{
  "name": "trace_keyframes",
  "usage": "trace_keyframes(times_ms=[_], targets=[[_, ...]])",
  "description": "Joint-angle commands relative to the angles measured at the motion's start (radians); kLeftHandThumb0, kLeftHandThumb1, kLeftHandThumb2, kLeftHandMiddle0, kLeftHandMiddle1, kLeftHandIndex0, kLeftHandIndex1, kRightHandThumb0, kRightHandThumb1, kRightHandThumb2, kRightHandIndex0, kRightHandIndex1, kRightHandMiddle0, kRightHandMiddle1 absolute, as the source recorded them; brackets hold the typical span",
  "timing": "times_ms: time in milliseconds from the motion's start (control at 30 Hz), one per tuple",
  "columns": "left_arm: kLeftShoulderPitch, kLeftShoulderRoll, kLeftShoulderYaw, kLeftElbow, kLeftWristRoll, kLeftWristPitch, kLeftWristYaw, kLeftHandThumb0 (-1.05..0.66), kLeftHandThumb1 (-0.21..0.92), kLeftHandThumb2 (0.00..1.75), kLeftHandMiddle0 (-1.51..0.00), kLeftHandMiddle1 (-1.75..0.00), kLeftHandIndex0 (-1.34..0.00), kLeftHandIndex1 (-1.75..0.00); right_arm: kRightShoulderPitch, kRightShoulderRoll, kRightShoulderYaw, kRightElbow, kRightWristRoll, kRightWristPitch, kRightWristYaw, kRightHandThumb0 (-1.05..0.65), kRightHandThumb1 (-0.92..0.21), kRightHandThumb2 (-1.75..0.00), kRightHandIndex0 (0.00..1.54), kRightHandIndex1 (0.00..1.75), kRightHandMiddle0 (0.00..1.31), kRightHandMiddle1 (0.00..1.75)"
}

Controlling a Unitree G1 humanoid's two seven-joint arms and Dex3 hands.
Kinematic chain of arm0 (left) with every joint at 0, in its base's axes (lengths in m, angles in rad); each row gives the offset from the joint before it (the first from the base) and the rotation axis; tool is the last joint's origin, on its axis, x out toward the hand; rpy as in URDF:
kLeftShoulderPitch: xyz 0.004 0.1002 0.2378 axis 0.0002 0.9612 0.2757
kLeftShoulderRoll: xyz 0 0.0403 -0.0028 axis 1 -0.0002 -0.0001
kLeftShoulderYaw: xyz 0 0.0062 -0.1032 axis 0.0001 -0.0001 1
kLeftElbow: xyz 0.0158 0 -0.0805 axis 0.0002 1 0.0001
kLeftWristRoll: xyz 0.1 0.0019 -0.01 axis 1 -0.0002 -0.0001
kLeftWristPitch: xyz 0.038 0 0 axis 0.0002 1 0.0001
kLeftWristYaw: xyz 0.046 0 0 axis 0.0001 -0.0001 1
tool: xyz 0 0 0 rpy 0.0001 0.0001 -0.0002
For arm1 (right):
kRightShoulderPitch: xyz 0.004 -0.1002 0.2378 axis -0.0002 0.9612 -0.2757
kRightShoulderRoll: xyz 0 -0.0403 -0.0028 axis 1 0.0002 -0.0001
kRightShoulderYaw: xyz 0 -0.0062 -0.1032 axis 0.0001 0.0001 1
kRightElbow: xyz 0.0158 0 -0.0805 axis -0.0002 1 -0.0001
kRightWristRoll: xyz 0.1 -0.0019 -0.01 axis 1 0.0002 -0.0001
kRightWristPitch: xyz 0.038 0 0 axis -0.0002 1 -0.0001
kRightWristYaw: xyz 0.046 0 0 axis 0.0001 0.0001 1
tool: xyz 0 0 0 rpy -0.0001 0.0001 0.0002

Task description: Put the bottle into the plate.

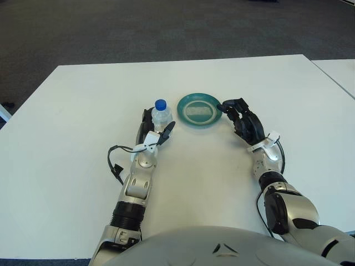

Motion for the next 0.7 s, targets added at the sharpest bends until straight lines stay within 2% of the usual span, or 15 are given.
trace_keyframes(times_ms=[0, 200, 567, 633, 667], targets=[[-0.018, 0.005, 0.003, 0.016, 0.002, -0.02, 0.008, -0.99, 0.92, 0.21, -0.3, -0.01, 0.0, -0.71, 0.033, 0.026, -0.023, 0.032, 0.033, -0.033, 0.02, -0.67, -0.92, -0.73, 0.47, 0.72, 0.16, 1.18], [-0.021, 0.003, 0.004, 0.024, 0.002, -0.027, 0.011, -1.0, 0.92, 0.21, -0.29, -0.01, 0.0, -0.71, 0.035, 0.017, -0.031, 0.033, 0.032, -0.034, 0.039, -0.65, -0.92, -0.79, 0.45, 0.72, 0.13, 1.15], [-0.028, 0.005, 0.011, 0.037, -0.002, -0.025, 0.01, -1.01, 0.92, 0.25, -0.28, 0.0, 0.0, -0.71, 0.068, -0.012, -0.019, 0.035, -0.002, -0.04, -0.002, -0.69, -0.92, -0.84, 0.44, 0.75, 0.1, 1.14], [-0.032, 0.003, 0.015, 0.048, -0.004, -0.035, 0.018, -1.0, 0.92, 0.25, -0.29, -0.01, 0.0, -0.74, 0.072, -0.014, -0.022, 0.036, -0.003, -0.045, -0.004, -0.7, -0.92, -0.83, 0.44, 0.75, 0.11, 1.15], [-0.034, 0.001, 0.017, 0.053, -0.005, -0.039, 0.022, -1.0, 0.92, 0.24, -0.33, -0.03, 0.0, -0.82, 0.074, -0.014, -0.023, 0.036, -0.004, -0.048, -0.005, -0.71, -0.92, -0.83, 0.44, 0.76, 0.11, 1.15]])
